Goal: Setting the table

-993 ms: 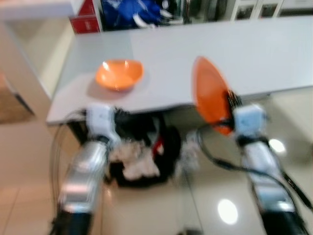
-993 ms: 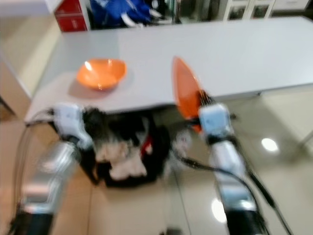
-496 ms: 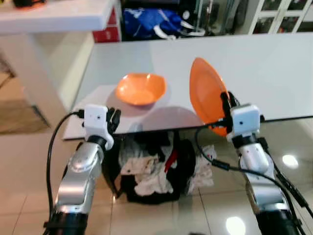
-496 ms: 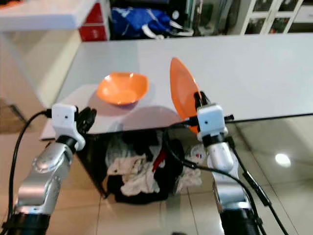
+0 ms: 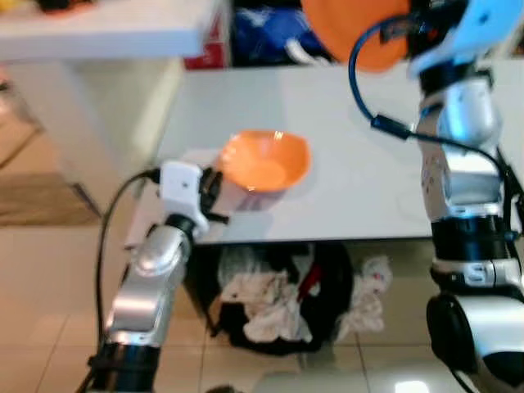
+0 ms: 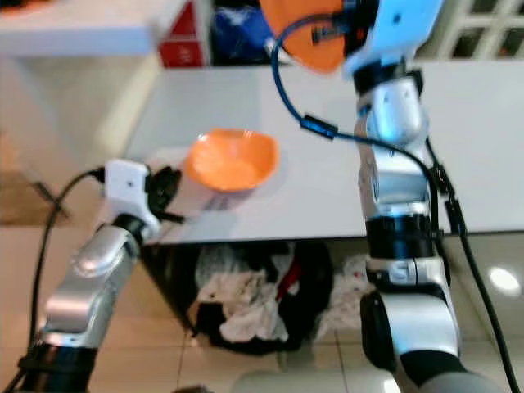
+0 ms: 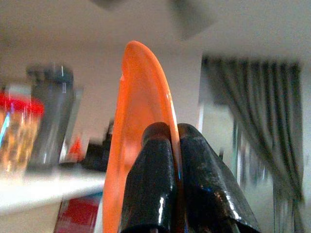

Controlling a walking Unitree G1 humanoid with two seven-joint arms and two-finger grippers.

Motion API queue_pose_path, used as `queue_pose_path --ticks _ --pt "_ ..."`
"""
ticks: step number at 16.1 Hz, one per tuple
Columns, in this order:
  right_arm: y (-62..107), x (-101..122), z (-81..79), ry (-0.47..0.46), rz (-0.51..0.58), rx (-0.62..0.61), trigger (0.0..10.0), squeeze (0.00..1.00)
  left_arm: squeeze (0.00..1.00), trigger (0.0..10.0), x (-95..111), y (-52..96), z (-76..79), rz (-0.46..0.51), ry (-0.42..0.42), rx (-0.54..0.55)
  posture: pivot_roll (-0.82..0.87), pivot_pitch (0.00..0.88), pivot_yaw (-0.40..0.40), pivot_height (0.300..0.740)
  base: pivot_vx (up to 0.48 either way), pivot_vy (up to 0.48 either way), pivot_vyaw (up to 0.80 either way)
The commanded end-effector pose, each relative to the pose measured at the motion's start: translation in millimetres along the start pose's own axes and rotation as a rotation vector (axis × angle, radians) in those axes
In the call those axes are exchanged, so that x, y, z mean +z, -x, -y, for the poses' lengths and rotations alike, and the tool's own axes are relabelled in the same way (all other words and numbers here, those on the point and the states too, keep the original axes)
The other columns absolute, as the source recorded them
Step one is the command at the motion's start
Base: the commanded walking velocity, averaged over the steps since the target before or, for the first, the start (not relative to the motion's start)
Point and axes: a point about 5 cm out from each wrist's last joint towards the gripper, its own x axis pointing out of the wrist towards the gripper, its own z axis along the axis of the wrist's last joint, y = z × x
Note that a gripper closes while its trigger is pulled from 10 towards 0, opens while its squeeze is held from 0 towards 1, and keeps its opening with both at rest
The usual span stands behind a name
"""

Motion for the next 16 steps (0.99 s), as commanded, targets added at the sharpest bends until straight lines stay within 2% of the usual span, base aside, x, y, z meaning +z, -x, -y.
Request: queue_pose_path --ticks 1,3,5,6,10,12,16 --pt "-7.2 -1.8 13.9 -0.034 -0.006 -0.061 0.0 0.0 0.0 10.0 -0.2 1.9 0.1 -0.005 -0.009 -0.001 -0.06 0.0 0.06 0.74 0.0 0.0 0.0" --pt "-12.9 -15.4 22.4 -0.126 -0.066 -0.141 0.0 0.0 0.0 10.0 0.5 2.8 -1.1 -0.008 -0.019 -0.001 -0.05 0.0 0.061 0.74 0.0 0.0 0.0" --pt "-9.8 -24.7 27.0 -0.166 -0.108 -0.193 0.0 0.0 0.0 10.0 1.6 3.7 -2.4 -0.008 -0.021 0.001 -0.04 0.0 0.061 0.74 0.0 0.0 0.0" --pt "-3.2 -38.9 34.8 -0.201 -0.161 -0.262 0.0 0.0 0.0 10.0 2.0 4.4 -2.6 -0.008 -0.018 0.001 -0.04 0.0 0.064 0.74 0.0 0.0 0.0" --pt "16.1 -70.3 56.4 -0.27 -0.279 -0.437 0.0 0.0 0.0 10.0 4.5 6.5 -2.0 -0.005 -0.013 -0.013 -0.03 0.0 0.073 0.74 0.0 0.0 0.0" --pt "24.9 -80.5 61.9 -0.301 -0.322 -0.501 0.0 0.0 0.0 10.0 5.5 8.6 -3.3 -0.006 -0.015 -0.017 -0.01 0.0 0.082 0.74 0.0 0.0 0.0" --pt "53.3 -110.7 67.1 -0.45 -0.45 -0.678 0.0 0.0 0.0 10.0 8.6 15.5 -9.6 -0.015 -0.035 -0.018 0.03 0.0 0.091 0.74 0.0 0.0 0.0"
